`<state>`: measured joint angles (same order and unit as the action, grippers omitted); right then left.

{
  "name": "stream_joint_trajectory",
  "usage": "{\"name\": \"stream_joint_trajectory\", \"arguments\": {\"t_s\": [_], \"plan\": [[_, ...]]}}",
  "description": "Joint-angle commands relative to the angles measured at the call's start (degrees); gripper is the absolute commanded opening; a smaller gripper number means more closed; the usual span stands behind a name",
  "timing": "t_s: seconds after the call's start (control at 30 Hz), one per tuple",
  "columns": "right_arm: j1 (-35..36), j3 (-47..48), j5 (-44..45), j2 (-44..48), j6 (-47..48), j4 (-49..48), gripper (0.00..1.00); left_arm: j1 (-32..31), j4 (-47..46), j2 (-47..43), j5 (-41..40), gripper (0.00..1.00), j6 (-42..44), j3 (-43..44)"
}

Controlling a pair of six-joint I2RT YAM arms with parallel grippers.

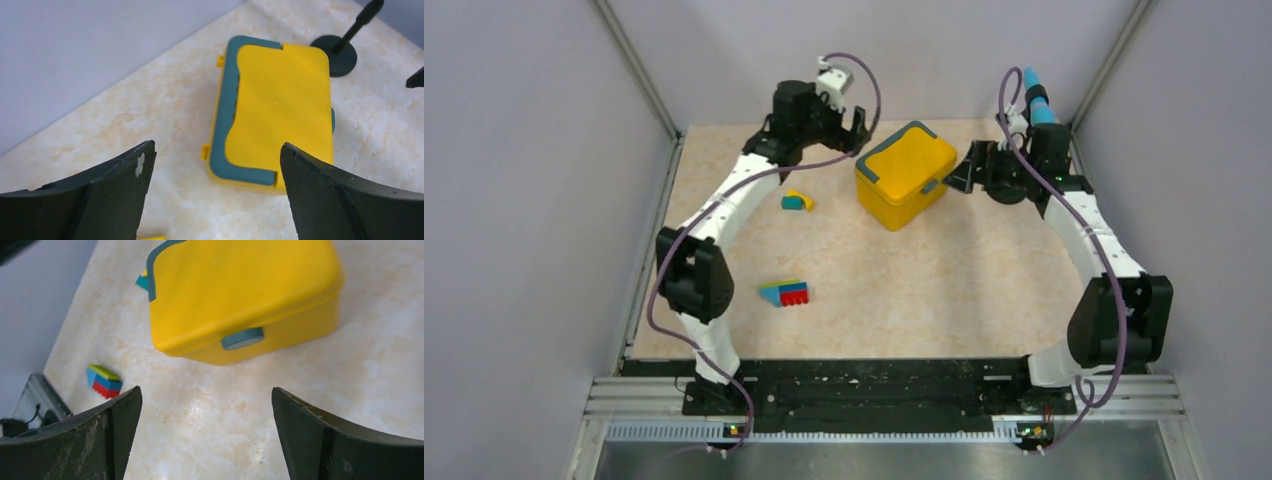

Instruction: Organize the medicine kit

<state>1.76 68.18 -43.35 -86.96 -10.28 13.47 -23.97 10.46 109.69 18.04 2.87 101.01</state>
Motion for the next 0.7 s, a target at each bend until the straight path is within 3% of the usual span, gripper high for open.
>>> {"name": "stream_joint_trajectory", "arguments": {"t_s": [0.0,0.1,0.27,0.33,0.67], "plan": [[0.54,6.67,15.3,6.8,2.97,11.53,0.99,5.8,5.14,-11.25,0.36,0.99,-1.99,-1.01],[0.65,11.86,28.74,8.63,1.7,17.18,0.99,9.17,11.54,-15.16,0.16,0.99,-4.35,-2.36],[0.59,15.55,45.71,10.39,2.65,22.6,0.99,11.77,21.54,-19.64,-10.88,0.99,-1.63,-5.18],[0.64,13.86,46.7,11.6,3.04,21.47,0.99,12.45,22.47,-20.67,-12.13,0.99,0.76,-6.86],[0.68,8.51,45.92,13.1,3.08,17.9,0.99,13.16,18.85,-22.61,-14.74,0.99,-4.71,-9.48]]}}
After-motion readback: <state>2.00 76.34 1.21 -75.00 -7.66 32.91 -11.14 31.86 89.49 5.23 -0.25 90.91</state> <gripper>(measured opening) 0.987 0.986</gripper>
